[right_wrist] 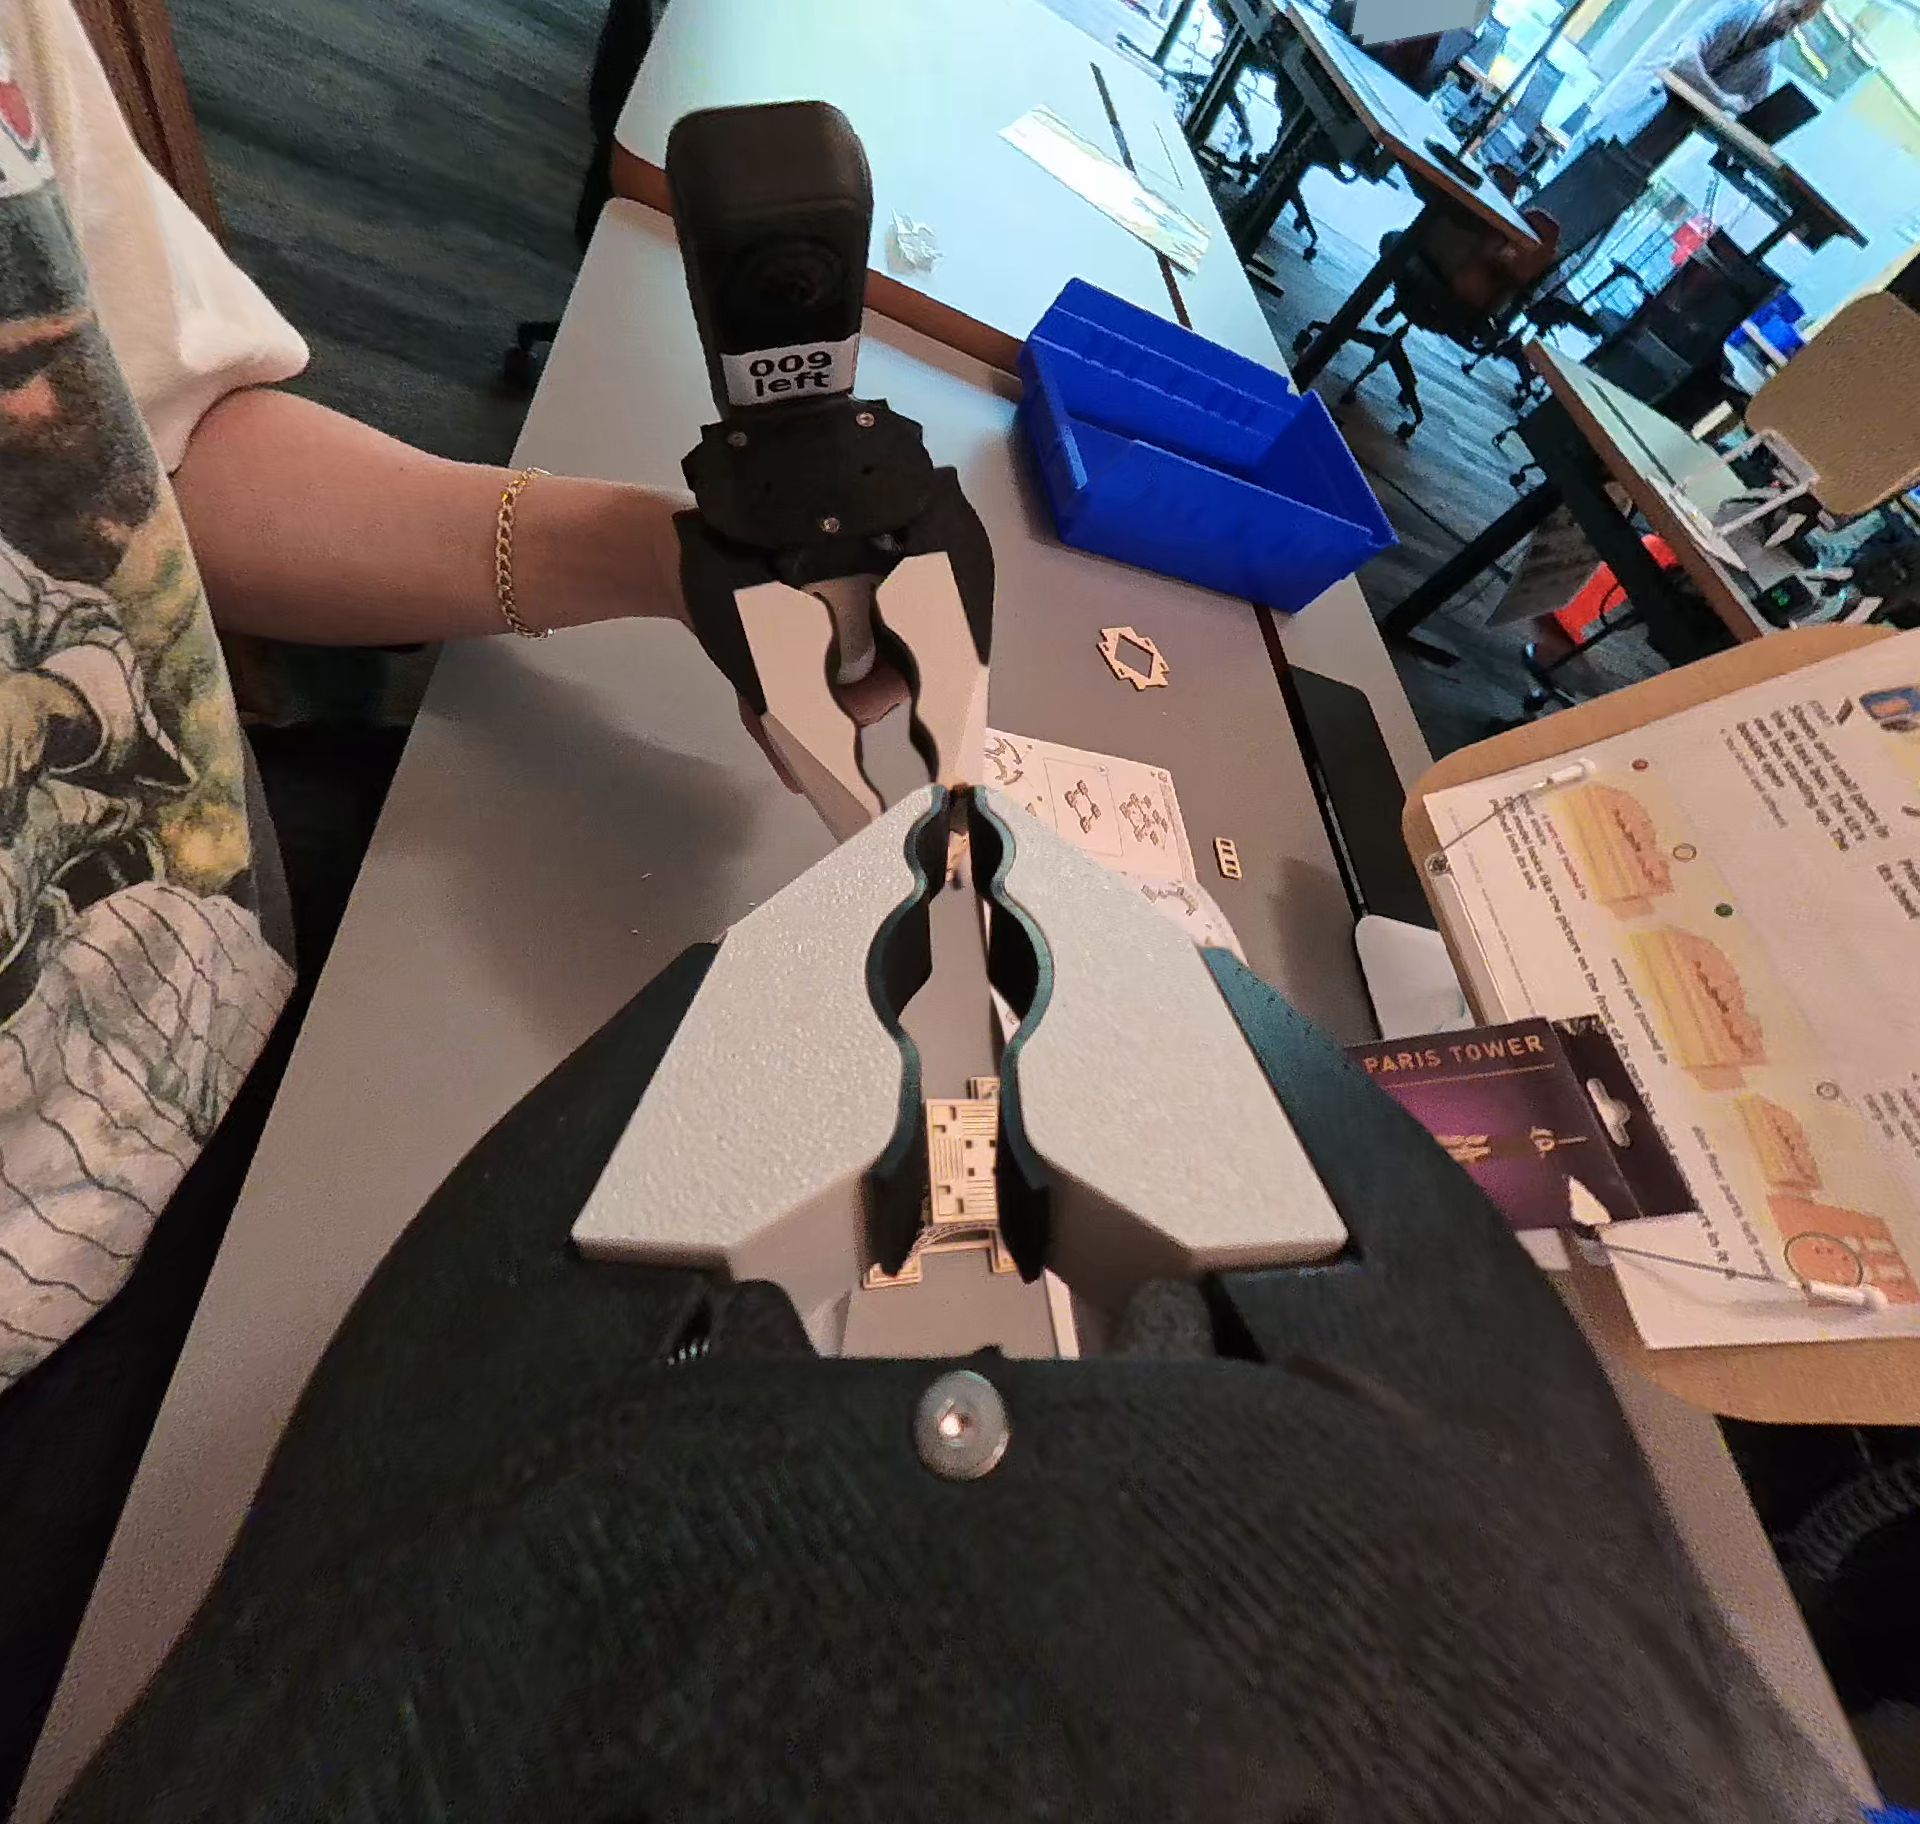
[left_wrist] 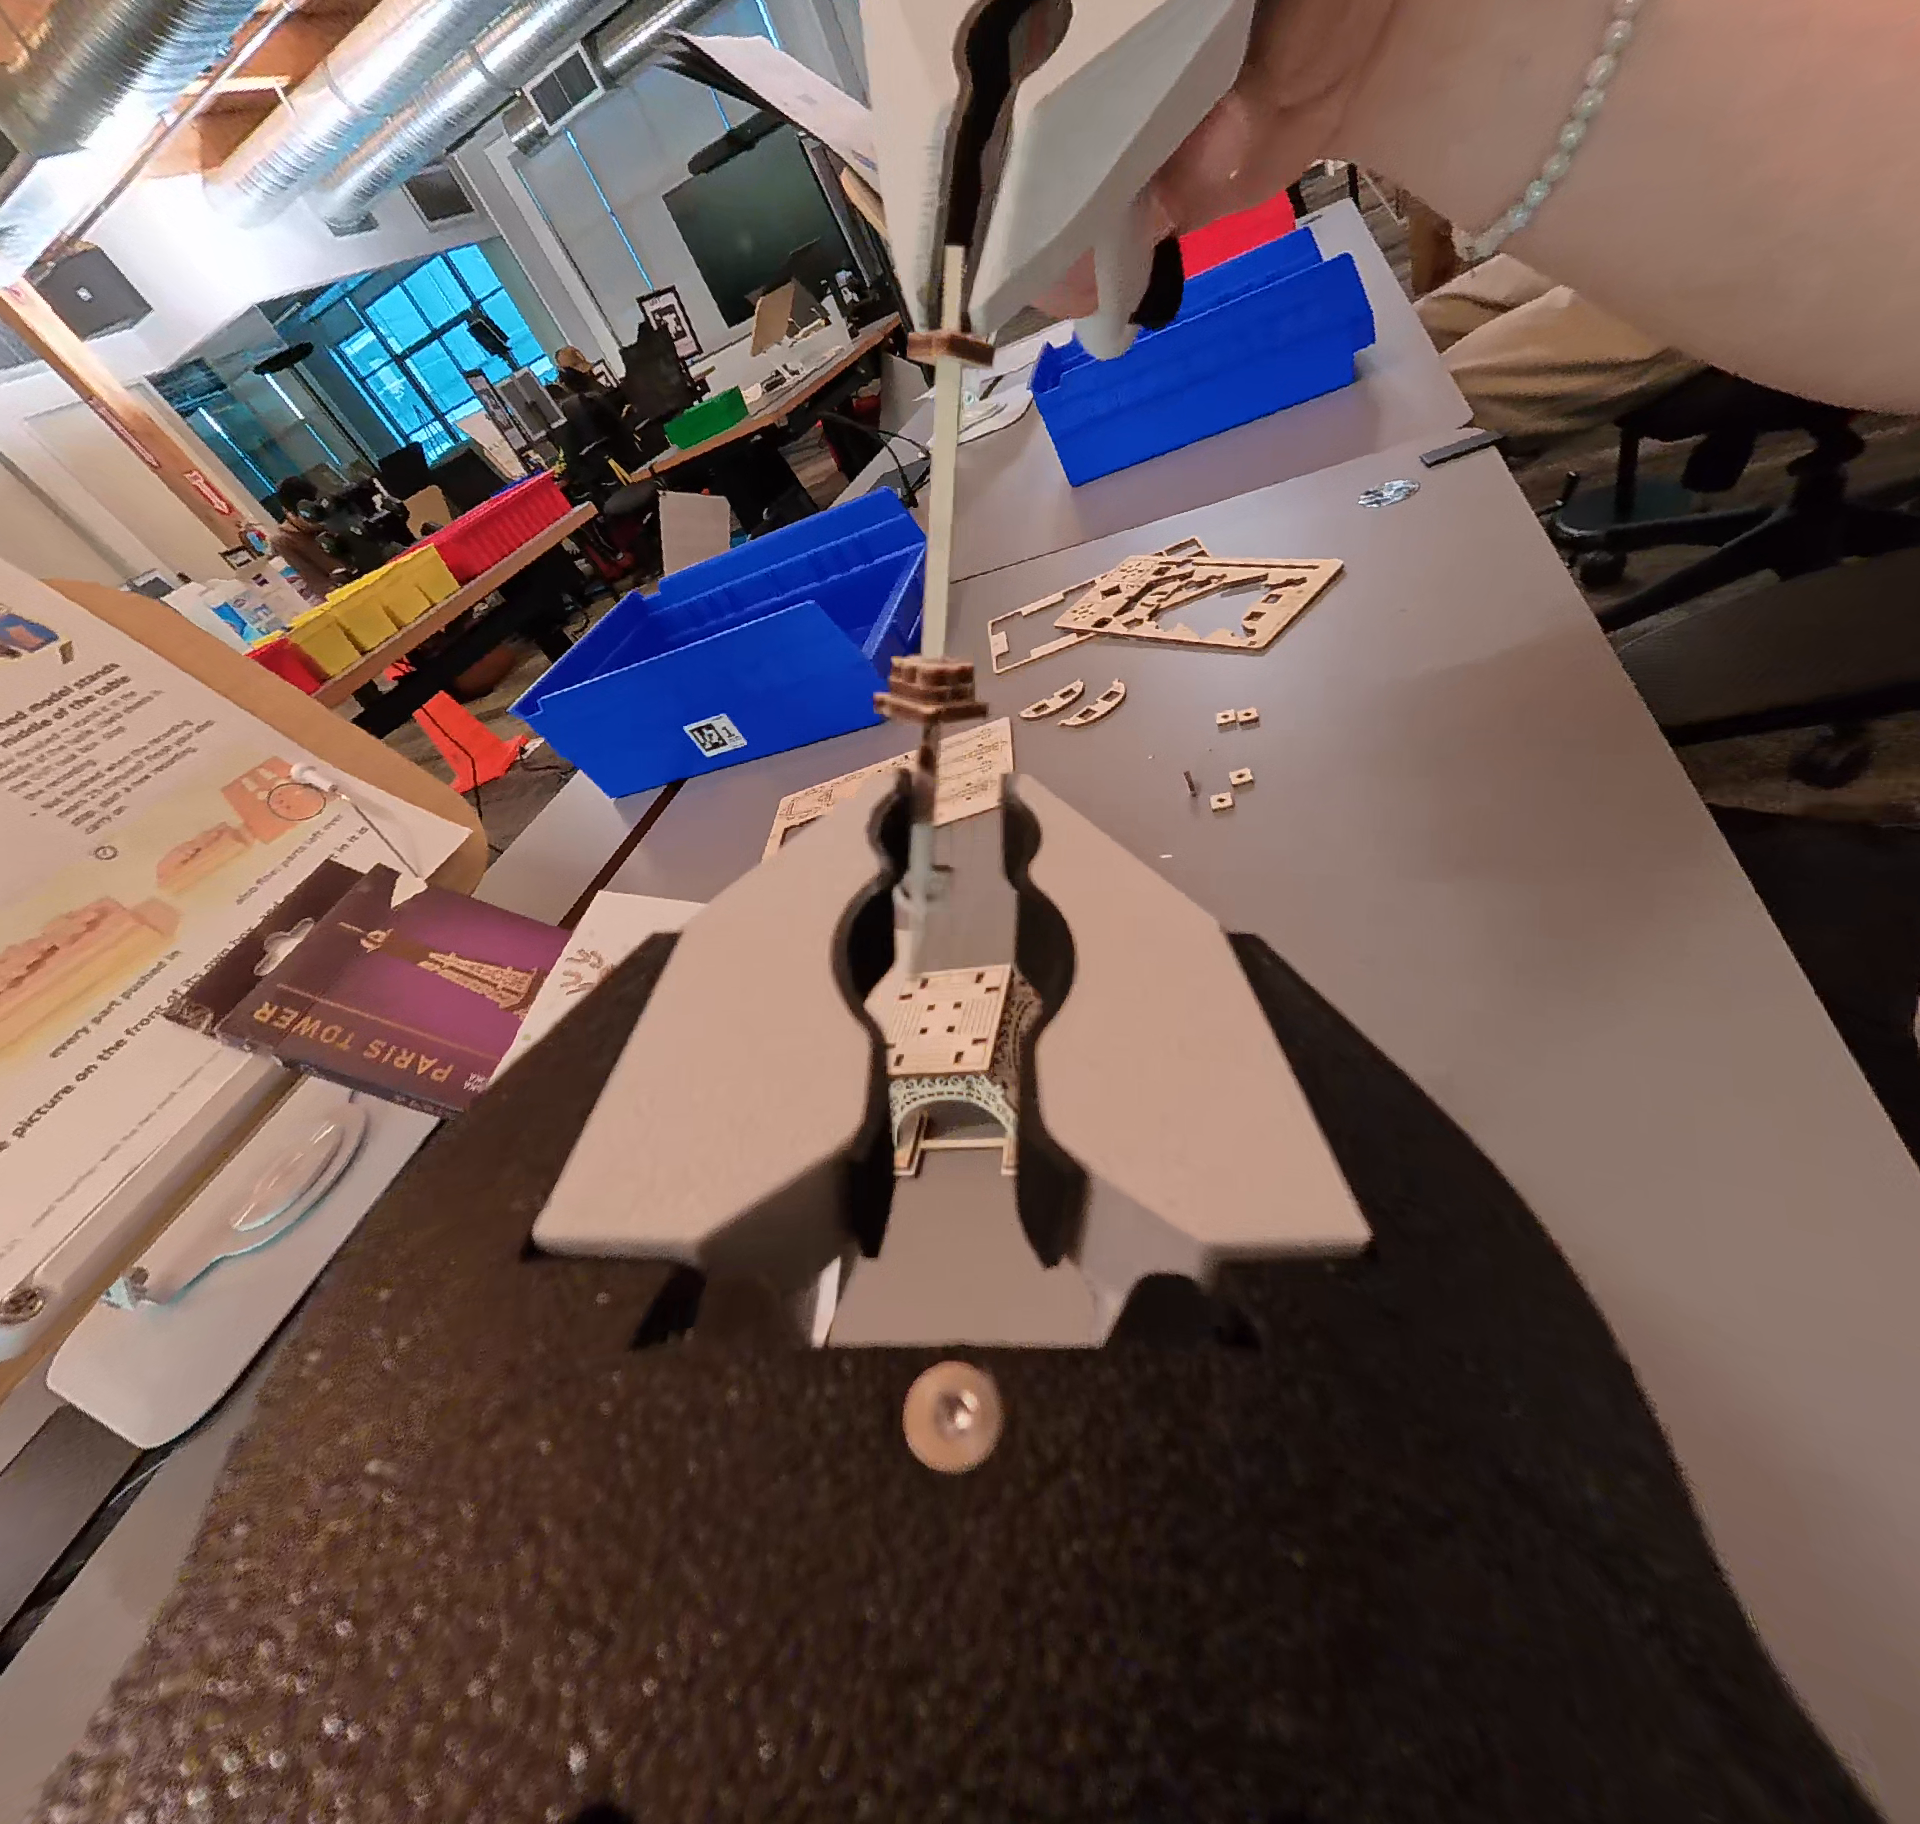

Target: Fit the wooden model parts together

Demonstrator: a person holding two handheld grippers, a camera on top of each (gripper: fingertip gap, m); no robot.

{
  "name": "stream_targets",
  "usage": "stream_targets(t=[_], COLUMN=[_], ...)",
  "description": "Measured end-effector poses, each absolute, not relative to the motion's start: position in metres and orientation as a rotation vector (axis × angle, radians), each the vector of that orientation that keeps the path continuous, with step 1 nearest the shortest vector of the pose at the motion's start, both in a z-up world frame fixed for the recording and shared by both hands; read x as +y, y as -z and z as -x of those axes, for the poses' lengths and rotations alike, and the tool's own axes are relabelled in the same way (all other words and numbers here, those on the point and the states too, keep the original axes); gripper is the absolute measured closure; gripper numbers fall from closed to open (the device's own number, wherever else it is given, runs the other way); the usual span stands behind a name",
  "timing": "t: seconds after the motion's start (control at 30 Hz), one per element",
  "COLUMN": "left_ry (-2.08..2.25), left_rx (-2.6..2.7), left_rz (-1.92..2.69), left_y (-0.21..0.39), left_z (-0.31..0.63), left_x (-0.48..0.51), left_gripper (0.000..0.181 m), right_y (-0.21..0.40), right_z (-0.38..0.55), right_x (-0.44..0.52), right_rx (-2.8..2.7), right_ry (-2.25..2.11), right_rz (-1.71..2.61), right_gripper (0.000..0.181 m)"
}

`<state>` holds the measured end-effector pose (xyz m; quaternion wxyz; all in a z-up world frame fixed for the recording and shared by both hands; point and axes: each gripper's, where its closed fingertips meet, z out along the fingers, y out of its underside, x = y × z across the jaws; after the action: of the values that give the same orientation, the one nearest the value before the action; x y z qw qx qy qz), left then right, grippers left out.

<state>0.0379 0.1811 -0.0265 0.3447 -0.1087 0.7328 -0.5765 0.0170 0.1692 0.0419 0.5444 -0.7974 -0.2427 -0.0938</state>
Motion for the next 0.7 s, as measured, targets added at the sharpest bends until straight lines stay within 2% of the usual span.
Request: stream_targets(t=[0.13, 0.17, 0.27, 0.43, 0.5, 0.67, 0.7], left_ry=[1.46, 1.455, 1.501, 1.454, 1.445, 1.451, 1.465], left_rx=[1.928, 1.921, 1.893, 1.926, 1.909, 1.884, 1.878], left_rz=[0.348, 0.374, 0.369, 0.336, 0.335, 0.333, 0.325], left_y=[0.029, 0.027, 0.014, 0.017, 0.016, 0.012, 0.011], left_z=[-0.04, -0.041, -0.034, -0.032, -0.034, -0.035, -0.034], left_x=[0.193, 0.197, 0.194, 0.176, 0.174, 0.175, 0.175], left_gripper=[0.142, 0.141, 0.157, 0.161, 0.181, 0.181, 0.181], right_y=[-0.031, -0.029, -0.024, -0.024, -0.022, -0.025, -0.026], right_z=[-0.029, -0.03, -0.025, -0.018, -0.015, -0.013, -0.011], right_x=[0.17, 0.171, 0.173, 0.179, 0.179, 0.18, 0.18], right_rx=[-0.486, -0.472, -0.477, -0.499, -0.516, -0.527, -0.545], right_ry=[0.243, 0.242, 0.213, 0.193, 0.184, 0.202, 0.202], right_rz=[1.959, 1.968, 1.971, 1.963, 1.971, 1.944, 1.925], right_gripper=[0.18, 0.181, 0.181, 0.181, 0.181, 0.18, 0.172])
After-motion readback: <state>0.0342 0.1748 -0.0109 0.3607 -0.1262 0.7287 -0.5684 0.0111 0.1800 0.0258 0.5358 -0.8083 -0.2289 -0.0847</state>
